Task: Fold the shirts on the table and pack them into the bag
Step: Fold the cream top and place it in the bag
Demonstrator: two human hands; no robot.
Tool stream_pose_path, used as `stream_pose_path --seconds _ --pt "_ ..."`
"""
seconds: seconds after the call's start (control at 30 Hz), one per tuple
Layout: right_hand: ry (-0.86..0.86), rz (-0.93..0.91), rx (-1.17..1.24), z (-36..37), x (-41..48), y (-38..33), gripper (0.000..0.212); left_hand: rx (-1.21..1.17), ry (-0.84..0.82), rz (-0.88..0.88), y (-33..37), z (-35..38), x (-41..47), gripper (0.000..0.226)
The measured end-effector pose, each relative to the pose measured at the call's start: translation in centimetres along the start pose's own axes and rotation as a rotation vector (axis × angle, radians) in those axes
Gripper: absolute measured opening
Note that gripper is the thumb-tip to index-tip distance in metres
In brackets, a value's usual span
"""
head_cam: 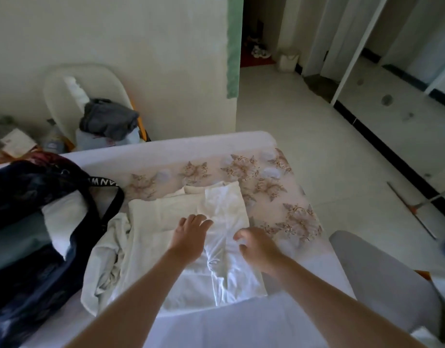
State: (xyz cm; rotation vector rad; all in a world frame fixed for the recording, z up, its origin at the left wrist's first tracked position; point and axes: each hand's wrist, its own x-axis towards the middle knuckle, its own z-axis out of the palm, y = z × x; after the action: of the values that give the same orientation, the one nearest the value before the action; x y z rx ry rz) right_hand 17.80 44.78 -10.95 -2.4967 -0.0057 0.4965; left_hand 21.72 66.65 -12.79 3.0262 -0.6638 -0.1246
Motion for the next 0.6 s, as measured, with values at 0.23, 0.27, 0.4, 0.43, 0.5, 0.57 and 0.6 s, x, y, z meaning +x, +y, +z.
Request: stream_pose_path --seconds 0.23,0.27,0.4,0.43,0.5,0.57,0.6 --pt "-0.156 -0.214 -0.449 3.7 -0.1 1.9 0.081 -0.061 -0.299 0.006 1.8 3.9 -0.5 0.065" --pt "-0.146 -0.222 -0.469 3.9 0.0 2.0 0.081 -0.08 -0.265 0.001 1.6 4.4 -0.9 0.066" --pt "-0.072 -0.351 -0.553 4.2 0.5 2.0 0.079 -0.117 -0.071 -0.13 1.0 5.6 -3.2 0.07" --pt "-0.071 -0.367 -0.574 4.6 0.8 1.9 0.079 -0.128 -0.059 -0.182 0.7 6.0 -4.1 0.074" --pt "-0.079 -0.338 -0.593 5.4 1.4 1.4 0.08 -0.138 -0.077 -0.268 -0.2 6.7 -5.8 0.084" --pt "-0.088 -0.308 -0.597 6.1 1.8 1.1 0.084 -0.128 -0.104 -0.289 -1.4 7.2 -6.9 0.092" --pt "-0.103 -0.3 -0.595 6.2 1.9 1.3 0.088 -0.133 -0.133 -0.283 -1.7 7.2 -7.1 0.096"
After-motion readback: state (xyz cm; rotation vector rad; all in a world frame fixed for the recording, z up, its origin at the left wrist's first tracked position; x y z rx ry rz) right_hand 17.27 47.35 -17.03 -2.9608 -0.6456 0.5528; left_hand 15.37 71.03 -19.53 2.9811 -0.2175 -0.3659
